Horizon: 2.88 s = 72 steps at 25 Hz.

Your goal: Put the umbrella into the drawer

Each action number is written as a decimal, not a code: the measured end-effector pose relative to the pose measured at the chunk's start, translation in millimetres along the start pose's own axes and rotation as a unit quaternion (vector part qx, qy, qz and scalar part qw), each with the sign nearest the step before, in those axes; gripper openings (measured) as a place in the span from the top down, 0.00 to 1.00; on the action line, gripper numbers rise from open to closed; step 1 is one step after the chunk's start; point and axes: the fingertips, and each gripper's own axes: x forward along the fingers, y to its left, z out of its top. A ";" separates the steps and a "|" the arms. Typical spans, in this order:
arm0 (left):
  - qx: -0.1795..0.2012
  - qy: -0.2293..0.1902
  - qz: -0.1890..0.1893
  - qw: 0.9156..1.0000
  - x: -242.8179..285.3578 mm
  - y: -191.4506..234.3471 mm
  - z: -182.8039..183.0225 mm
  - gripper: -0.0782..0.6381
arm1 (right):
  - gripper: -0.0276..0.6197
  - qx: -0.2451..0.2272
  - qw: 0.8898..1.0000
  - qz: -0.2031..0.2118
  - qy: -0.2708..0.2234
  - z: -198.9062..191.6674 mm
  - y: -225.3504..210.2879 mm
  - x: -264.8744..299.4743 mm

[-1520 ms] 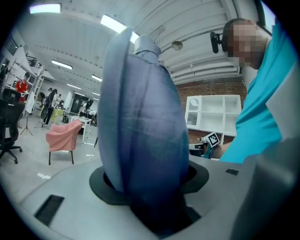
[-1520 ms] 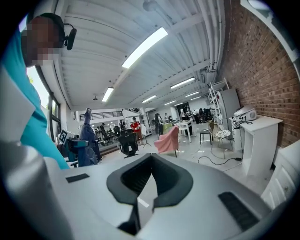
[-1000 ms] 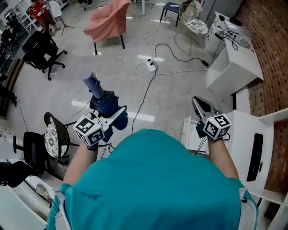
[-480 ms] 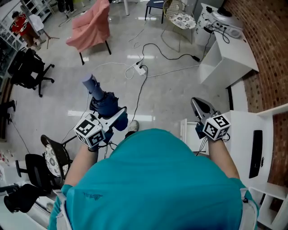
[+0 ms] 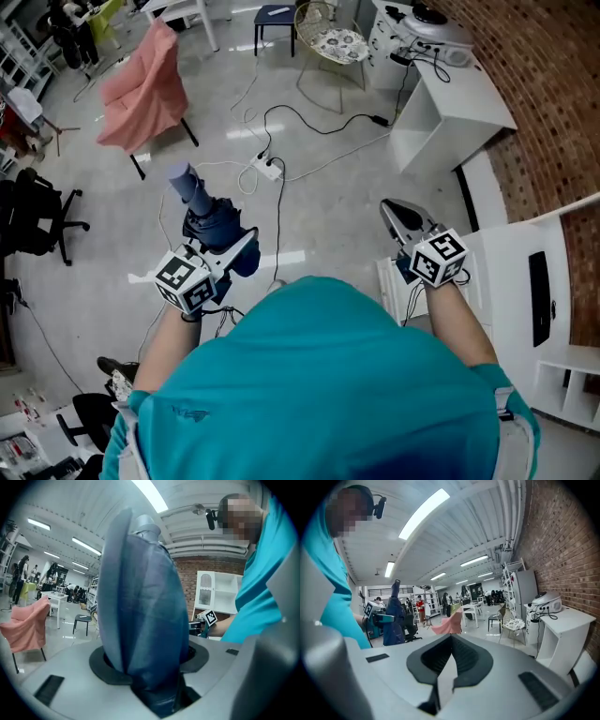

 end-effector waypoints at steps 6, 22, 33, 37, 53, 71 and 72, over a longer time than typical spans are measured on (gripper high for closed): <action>-0.006 0.042 -0.002 0.999 13.1 32.9 -14.6 0.54 | 0.92 -0.001 0.998 0.063 0.004 4.2 33.6 76.0; 0.115 0.219 -0.155 0.956 232.3 -53.5 -87.1 0.54 | 0.92 0.079 0.992 -0.085 -0.050 -75.8 -103.5 -32.9; 0.282 0.328 -0.376 0.820 455.7 -255.6 -279.1 0.54 | 0.92 0.242 0.875 -0.410 -0.093 -320.6 -223.8 -320.5; 0.367 0.365 -0.435 0.737 486.0 -316.4 -376.3 0.54 | 0.92 0.278 0.832 -0.471 -0.091 -415.0 -226.9 -393.4; 0.585 0.424 -0.521 0.454 514.0 -374.8 -738.8 0.54 | 0.92 0.355 0.744 -0.562 -0.069 -718.5 -190.2 -474.0; 0.668 0.400 -0.526 0.343 524.5 -343.5 -896.0 0.54 | 0.92 0.341 0.756 -0.558 -0.011 -805.5 -183.6 -432.7; 0.669 0.399 -0.527 0.339 520.8 -340.6 -897.2 0.54 | 0.92 0.343 0.757 -0.556 -0.011 -806.5 -180.9 -428.1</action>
